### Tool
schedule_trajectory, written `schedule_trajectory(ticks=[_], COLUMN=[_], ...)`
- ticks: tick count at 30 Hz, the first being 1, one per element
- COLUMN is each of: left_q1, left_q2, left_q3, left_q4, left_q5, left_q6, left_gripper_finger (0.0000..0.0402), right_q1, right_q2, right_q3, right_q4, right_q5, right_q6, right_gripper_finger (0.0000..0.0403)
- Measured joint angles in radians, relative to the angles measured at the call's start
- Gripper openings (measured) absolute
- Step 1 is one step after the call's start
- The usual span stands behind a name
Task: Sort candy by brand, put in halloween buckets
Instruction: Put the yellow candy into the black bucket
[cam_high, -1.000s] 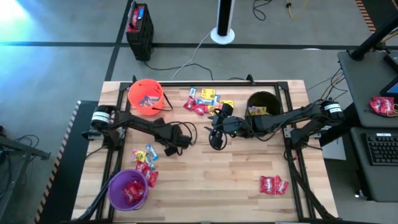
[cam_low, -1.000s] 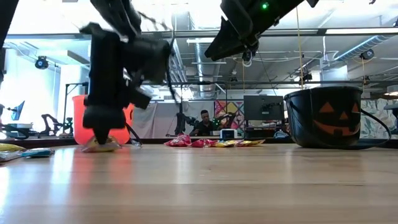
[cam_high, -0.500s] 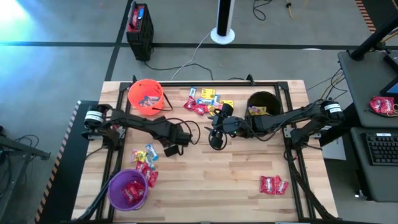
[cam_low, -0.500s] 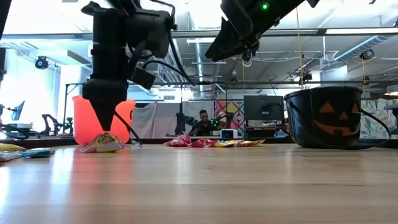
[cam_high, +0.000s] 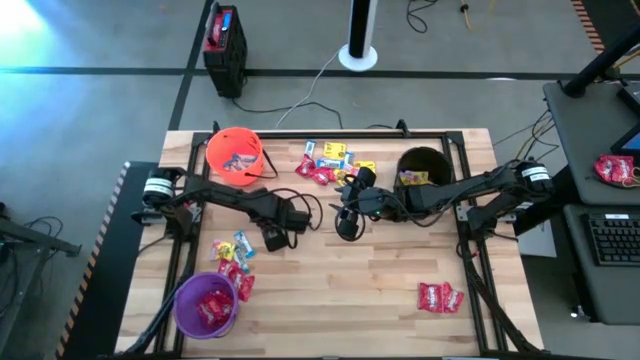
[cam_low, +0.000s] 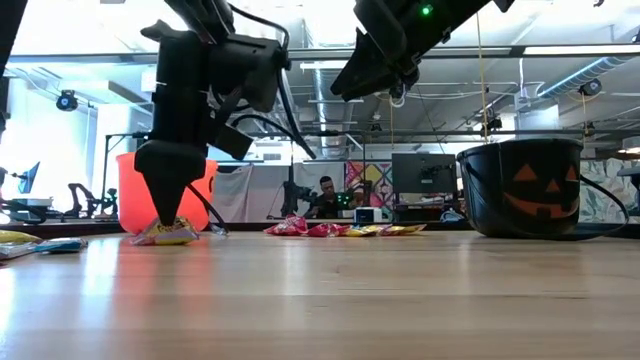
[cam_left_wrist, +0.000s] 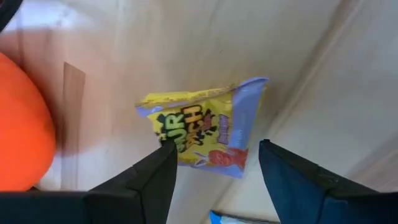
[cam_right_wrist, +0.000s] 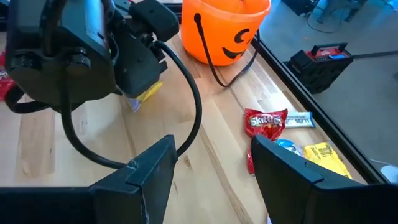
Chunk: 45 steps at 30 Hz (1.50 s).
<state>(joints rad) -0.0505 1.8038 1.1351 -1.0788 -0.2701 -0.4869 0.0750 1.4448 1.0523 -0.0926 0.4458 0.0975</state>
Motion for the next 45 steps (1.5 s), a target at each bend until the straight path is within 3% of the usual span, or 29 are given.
schedule_trajectory(ticks=[13,16,23,30,38,45], left_q1=[0.019,0.019,0.008,-0.005,-0.014,-0.013], left_q2=[0.029,0.029,0.01,-0.141,-0.43,-0.49], left_q3=[-0.065,-0.065,-0.067,-0.067,-0.091,-0.098], left_q4=[0.144,0.149,0.147,0.253,0.627,0.69], left_q5=[0.037,0.044,-0.031,-0.055,0.189,0.264], left_q6=[0.071,0.086,0.143,0.31,0.626,0.673], left_gripper_finger=[0.0198,0.0163,0.002,0.0016,0.0008,0.0003], right_q1=[0.0,0.0,0.001,0.001,0.033,0.059], right_q2=[0.0,0.0,0.0,0.0,0.006,0.048], right_q3=[0.0,0.0,0.0,-0.001,-0.074,-0.092], right_q4=[0.0,0.0,-0.001,-0.004,0.093,0.331], right_q5=[0.0,0.0,0.0,-0.022,-0.138,-0.128], right_q6=[0.01,0.009,0.007,-0.04,-0.177,-0.269], right_gripper_finger=[0.0201,0.0201,0.0201,0.0201,0.0201,0.0201])
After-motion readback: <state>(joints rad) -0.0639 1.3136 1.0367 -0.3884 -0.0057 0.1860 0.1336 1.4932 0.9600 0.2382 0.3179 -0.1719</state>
